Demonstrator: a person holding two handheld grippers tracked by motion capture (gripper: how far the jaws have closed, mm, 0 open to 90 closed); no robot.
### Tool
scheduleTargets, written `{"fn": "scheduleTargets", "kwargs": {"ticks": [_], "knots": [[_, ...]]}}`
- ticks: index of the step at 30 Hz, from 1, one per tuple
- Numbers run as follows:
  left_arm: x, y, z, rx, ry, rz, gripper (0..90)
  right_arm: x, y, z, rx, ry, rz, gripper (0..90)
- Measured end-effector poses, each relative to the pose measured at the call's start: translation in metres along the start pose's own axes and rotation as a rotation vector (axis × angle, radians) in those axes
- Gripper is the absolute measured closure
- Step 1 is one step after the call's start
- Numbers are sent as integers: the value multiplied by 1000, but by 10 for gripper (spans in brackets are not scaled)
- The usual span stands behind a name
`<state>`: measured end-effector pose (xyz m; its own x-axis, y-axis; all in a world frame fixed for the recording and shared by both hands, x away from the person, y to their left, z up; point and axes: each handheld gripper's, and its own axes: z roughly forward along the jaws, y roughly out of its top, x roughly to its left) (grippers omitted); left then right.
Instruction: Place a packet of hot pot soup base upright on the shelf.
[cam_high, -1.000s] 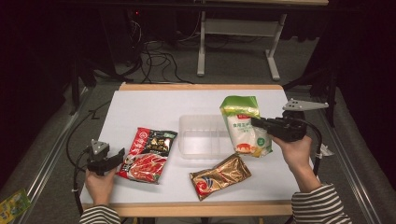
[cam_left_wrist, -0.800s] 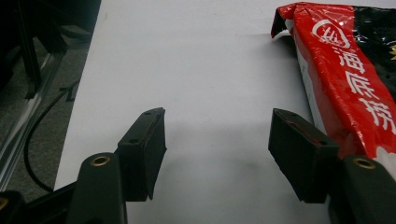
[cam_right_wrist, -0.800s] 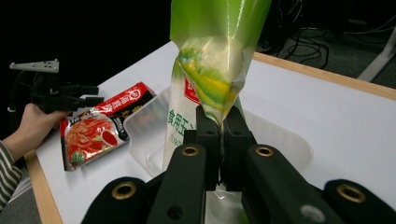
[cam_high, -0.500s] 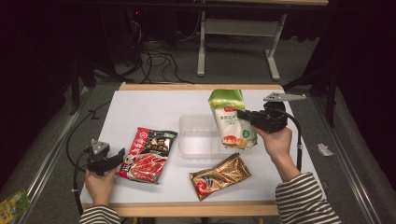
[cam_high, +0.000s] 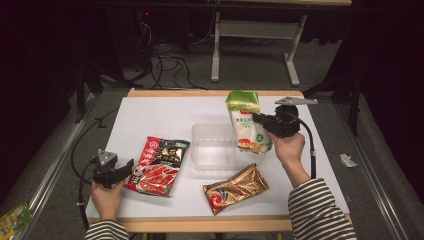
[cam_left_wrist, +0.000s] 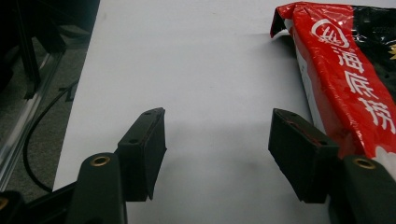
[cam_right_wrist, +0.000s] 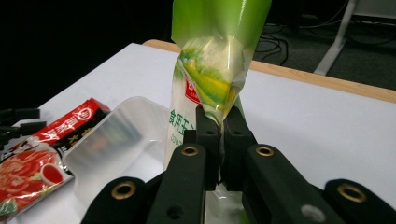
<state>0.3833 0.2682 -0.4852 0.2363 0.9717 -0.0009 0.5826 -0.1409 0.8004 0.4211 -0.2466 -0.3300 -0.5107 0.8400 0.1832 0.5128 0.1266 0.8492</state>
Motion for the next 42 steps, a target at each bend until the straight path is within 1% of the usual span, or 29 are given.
{"fn": "scheduleTargets", "kwargs": {"ticks": [2, 3, 4, 8, 16, 20, 24, 28, 30, 37, 42], "knots": [[0, 0, 0, 0, 0, 0, 371, 1, 0, 3, -3, -16, -2, 890], [0, 0, 0, 0, 0, 0, 371, 1, 0, 3, -3, -16, -2, 890], [0, 0, 0, 1, 0, 0, 371, 1, 1, 5, -7, -34, -1, 890], [0, 0, 0, 1, -1, 1, 371, 1, 1, 10, -9, -56, 6, 889], [0, 0, 0, -1, 1, 1, 372, 3, 0, 18, -9, -85, 0, 884], [0, 0, 0, 0, 1, 2, 369, 3, -2, 24, 2, -84, -7, 881], [0, 0, 0, -1, 3, 2, 369, 1, -4, 27, -6, -88, 10, 880], [0, 0, 0, -1, 3, 2, 369, 3, -5, 29, -6, -100, -1, 878], [0, 0, 0, -1, 4, 2, 369, 4, -6, 30, -2, -99, -6, 874], [0, 0, 0, -1, 3, 1, 369, 5, -12, 34, 9, -85, -13, 857], [0, 0, 0, 0, 3, 3, 369, 8, -15, 34, 34, -66, -42, 836]]}}
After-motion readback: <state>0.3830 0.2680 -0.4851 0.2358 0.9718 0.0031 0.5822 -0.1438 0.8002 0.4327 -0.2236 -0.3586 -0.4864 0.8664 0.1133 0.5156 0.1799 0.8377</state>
